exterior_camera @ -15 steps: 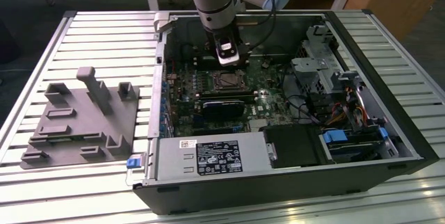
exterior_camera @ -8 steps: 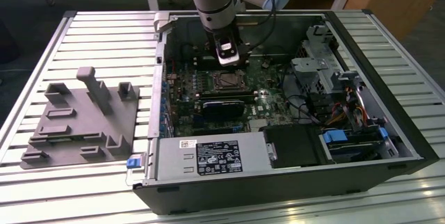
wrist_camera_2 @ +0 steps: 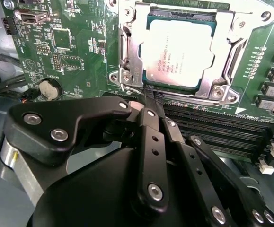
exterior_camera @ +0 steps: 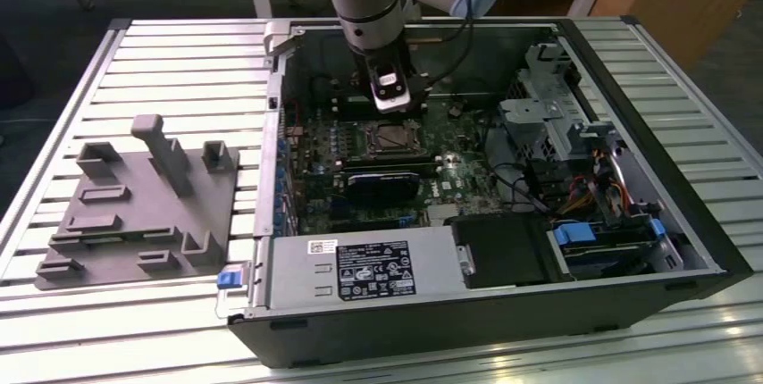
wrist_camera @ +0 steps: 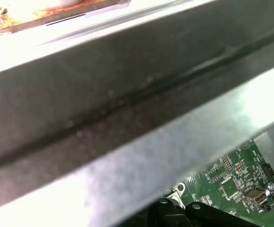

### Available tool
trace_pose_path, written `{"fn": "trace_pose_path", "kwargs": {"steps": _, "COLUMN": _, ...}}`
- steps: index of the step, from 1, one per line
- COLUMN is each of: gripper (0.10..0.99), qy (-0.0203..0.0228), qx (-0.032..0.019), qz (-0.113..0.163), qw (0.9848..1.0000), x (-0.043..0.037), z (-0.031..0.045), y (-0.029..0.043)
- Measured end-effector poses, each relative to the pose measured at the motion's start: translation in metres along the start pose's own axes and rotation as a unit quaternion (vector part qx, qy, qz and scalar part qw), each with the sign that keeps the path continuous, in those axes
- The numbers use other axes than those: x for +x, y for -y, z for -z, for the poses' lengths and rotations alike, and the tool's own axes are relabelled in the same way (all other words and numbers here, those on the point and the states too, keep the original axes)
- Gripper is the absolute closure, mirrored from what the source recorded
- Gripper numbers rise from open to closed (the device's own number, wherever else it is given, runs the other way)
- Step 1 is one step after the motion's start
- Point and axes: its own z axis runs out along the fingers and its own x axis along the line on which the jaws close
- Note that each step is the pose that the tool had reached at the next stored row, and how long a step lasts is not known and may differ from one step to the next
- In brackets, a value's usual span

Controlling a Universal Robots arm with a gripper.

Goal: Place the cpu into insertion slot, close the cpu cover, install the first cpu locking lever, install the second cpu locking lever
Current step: 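Install the first cpu locking lever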

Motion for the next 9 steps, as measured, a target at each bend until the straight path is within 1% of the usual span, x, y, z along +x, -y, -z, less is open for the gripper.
{"fn": "trace_pose_path", "kwargs": {"steps": 3, "gripper": 0.98, "qy": -0.0001, "qx": 0.0, "qz": 0.0, "qw": 1.0, "x": -0.0004, "z": 0.0019, "y": -0.0004}}
{"fn": "trace_pose_path", "kwargs": {"steps": 9, "gripper": 0.98, "qy": -0.0002, "qx": -0.0002, "qz": 0.0, "qw": 1.0, "x": -0.0007, "z": 0.0015, "y": 0.0004}}
